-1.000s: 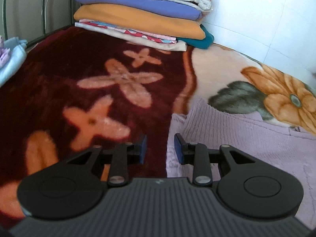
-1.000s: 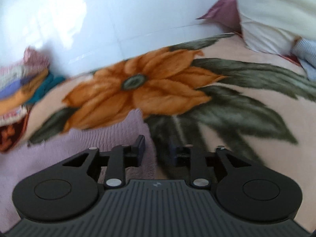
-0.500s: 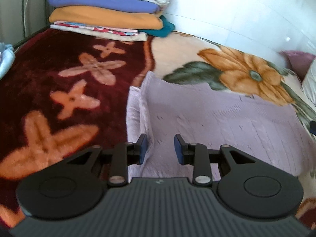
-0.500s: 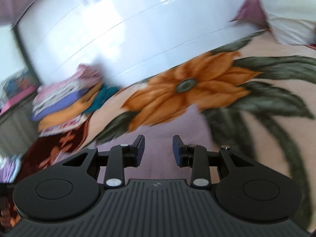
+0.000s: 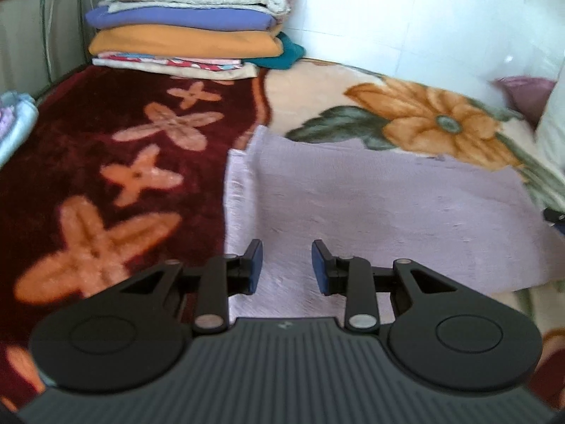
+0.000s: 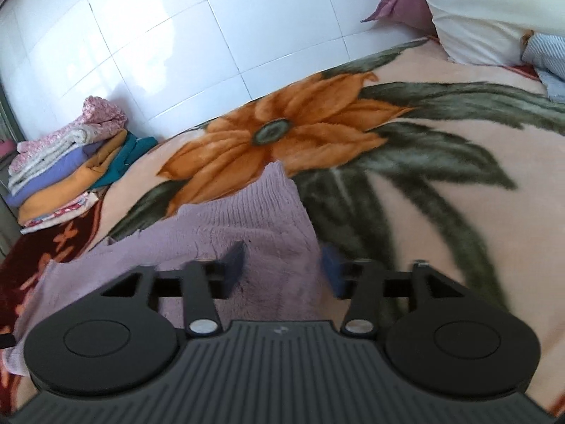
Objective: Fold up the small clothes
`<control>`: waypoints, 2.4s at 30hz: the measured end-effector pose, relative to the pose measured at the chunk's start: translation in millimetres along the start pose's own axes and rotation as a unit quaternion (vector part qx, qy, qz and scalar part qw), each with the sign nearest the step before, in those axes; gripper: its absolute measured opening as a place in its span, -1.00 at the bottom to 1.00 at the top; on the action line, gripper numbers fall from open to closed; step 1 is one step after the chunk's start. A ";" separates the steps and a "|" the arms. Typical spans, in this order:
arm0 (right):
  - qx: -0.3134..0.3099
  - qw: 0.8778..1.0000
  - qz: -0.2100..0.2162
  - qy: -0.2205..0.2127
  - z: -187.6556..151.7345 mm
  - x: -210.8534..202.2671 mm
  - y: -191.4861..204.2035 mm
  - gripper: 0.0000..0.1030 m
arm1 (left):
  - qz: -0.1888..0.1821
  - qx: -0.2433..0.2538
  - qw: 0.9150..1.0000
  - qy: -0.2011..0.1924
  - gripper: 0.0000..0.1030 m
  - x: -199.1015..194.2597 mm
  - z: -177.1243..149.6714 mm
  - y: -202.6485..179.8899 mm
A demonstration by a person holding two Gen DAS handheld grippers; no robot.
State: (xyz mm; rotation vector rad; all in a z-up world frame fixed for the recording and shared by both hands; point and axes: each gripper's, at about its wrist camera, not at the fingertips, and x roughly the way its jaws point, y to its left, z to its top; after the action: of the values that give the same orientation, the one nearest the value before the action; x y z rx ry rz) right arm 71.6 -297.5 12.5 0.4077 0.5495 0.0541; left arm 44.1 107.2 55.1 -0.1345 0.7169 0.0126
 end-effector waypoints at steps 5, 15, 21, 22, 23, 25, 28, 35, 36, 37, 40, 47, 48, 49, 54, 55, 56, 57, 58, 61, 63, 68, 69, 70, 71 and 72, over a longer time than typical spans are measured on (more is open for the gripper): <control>0.039 0.998 0.038 0.037 -1.1 -7.9 -16.3 0.41 | -0.027 -0.020 0.999 0.013 -0.35 -8.6 -6.3 -6.9; 0.088 0.990 0.072 0.089 -15.4 -5.7 -30.6 0.42 | -0.029 -0.044 0.997 0.062 -0.35 6.5 -23.6 -11.2; 0.156 0.976 0.124 0.089 -20.3 11.3 -36.6 0.44 | -0.024 -0.043 0.996 0.080 -0.35 13.2 -32.0 -12.4; 0.165 0.974 0.127 0.087 -21.7 13.8 -37.9 0.44 | -0.023 -0.042 0.996 0.080 -0.35 13.4 -32.6 -12.9; 0.171 0.973 0.128 0.085 -22.6 15.7 -38.4 0.44 | -0.021 -0.039 0.996 0.081 -0.35 13.7 -32.8 -13.4; 0.171 0.973 0.128 0.085 -22.2 17.9 -37.4 0.44 | -0.020 -0.037 0.996 0.081 -0.35 13.9 -33.0 -14.0; 0.159 0.976 0.123 0.089 -19.6 20.5 -33.8 0.41 | -0.020 -0.039 0.996 0.080 -0.35 15.3 -33.2 -14.5; 0.171 0.973 0.120 0.095 -23.1 23.9 -41.8 -0.23 | -0.020 -0.040 0.996 0.082 -0.35 16.2 -33.9 -14.6; 0.176 0.972 0.121 0.094 -23.9 24.6 -42.7 -0.23 | -0.020 -0.040 0.996 0.082 -0.35 16.4 -33.8 -14.4; 0.177 0.972 0.122 0.094 -24.6 25.3 -43.2 -0.21 | -0.020 -0.039 0.996 0.082 -0.35 16.5 -33.8 -14.4; 0.176 0.971 0.128 0.098 -23.6 26.7 -44.5 -0.16 | -0.020 -0.039 0.996 0.081 -0.35 16.5 -33.7 -14.4; 0.182 0.968 0.140 0.105 -22.3 30.1 -47.7 -0.08 | -0.018 -0.038 0.996 0.083 -0.35 16.7 -33.2 -14.7; 0.185 0.967 0.139 0.103 -22.3 29.4 -47.7 -0.09 | -0.018 -0.038 0.996 0.083 -0.35 16.7 -33.3 -14.8; 0.187 0.968 0.136 0.098 -22.2 28.2 -47.4 -0.17 | -0.017 -0.037 0.996 0.083 -0.35 16.1 -32.9 -14.9; 0.181 0.970 0.142 0.076 -17.4 19.2 -40.1 -0.38 | -0.014 -0.031 0.996 0.081 -0.35 9.7 -30.5 -13.5; 0.175 0.971 0.143 0.072 -14.4 16.8 -36.7 -0.39 | -0.013 -0.030 0.996 0.080 -0.35 8.3 -29.8 -13.1; 0.170 0.972 0.147 0.067 -11.0 14.0 -32.5 -0.39 | -0.012 -0.028 0.996 0.080 -0.35 6.8 -29.1 -12.5; 0.165 0.972 0.152 0.063 -7.1 11.4 -28.3 -0.39 | -0.012 -0.026 0.996 0.079 -0.35 5.2 -28.3 -11.8; 0.163 0.972 0.157 0.059 -3.1 8.5 -23.7 -0.40 | -0.011 -0.023 0.997 0.078 -0.35 4.0 -27.4 -11.3; 0.149 0.973 0.168 0.046 8.0 0.8 -7.9 -0.42 | -0.010 -0.006 0.997 0.075 -0.35 0.4 -22.3 -9.3; 0.134 0.974 0.175 0.041 15.3 -2.6 6.1 -0.43 | -0.009 0.004 0.997 0.071 -0.35 -3.2 -17.2 -6.5; 0.092 0.975 0.198 0.038 29.2 -5.7 45.6 -0.45 | -0.015 0.014 0.998 0.060 -0.35 -12.5 -4.3 4.3; 0.080 0.975 0.203 0.039 32.2 -6.1 55.9 -0.46 | -0.012 0.015 0.998 0.058 -0.35 -13.6 -1.9 7.1; 0.070 0.975 0.207 0.039 34.5 -6.8 65.7 -0.46 | -0.009 0.017 0.998 0.057 -0.35 -14.3 0.2 9.9; 0.059 0.975 0.211 0.041 36.2 -7.9 76.7 -0.47 | -0.005 0.018 0.998 0.055 -0.35 -14.8 2.0 12.3; 0.051 0.974 0.216 0.045 38.5 -8.0 87.2 -0.47 | -0.002 0.019 0.998 0.054 -0.35 -15.0 3.5 15.2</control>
State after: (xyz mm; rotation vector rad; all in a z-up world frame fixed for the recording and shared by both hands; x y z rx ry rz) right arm 89.7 -232.6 80.3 0.6227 0.5462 0.4654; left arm 34.3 123.3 65.8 -0.1009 0.8248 -0.0116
